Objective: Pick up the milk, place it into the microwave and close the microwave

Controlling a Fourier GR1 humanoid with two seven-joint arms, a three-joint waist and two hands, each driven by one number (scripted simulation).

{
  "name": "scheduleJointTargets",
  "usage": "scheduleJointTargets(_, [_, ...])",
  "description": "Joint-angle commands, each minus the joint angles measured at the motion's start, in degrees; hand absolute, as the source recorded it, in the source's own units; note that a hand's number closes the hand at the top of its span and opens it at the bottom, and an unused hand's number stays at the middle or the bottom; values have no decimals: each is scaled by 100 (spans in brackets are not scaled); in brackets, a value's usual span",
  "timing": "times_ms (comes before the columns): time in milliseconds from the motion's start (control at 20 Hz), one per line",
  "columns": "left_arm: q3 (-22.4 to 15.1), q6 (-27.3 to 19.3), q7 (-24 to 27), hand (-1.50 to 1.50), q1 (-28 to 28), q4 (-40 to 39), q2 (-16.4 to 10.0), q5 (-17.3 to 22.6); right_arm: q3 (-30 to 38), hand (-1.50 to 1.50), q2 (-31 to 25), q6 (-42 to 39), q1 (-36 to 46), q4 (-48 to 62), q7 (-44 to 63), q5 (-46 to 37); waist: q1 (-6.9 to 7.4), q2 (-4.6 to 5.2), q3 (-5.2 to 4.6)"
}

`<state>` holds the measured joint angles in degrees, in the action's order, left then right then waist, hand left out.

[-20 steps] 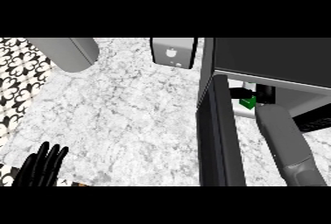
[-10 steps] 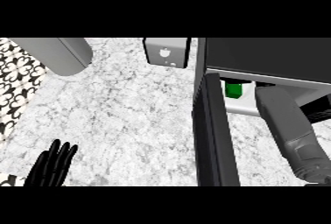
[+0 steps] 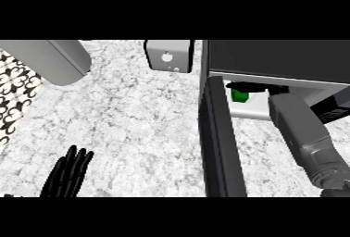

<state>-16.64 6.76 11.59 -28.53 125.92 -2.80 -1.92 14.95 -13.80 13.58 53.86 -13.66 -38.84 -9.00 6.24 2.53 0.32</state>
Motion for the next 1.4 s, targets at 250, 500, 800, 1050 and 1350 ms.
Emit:
scheduleJointTargets(250, [-415,-75,-150,-150,155,-317,108,-325,221,-150,103,-789,-101,440,-597,188,-212,-74,-7])
scheduleJointTargets(500, [-576,114,-141,-150,268,-575,52,-226,318,-150,-14,-1422,-472,509,-1024,297,-353,-136,-15])
scheduleJointTargets(800, [-346,481,-902,-150,1315,-861,-129,-48,247,-150,124,-1902,-1151,394,-1632,306,-606,-203,-22])
scheduleJointTargets(1050, [-687,516,-458,150,1581,-1605,-97,-573,105,-150,385,-1836,-1629,118,-1853,270,-661,-256,-31])
scheduleJointTargets(1350, [-997,342,-522,150,1847,-2345,251,-830,-30,-150,199,-2285,-2259,-637,-1835,366,-753,-288,-38])
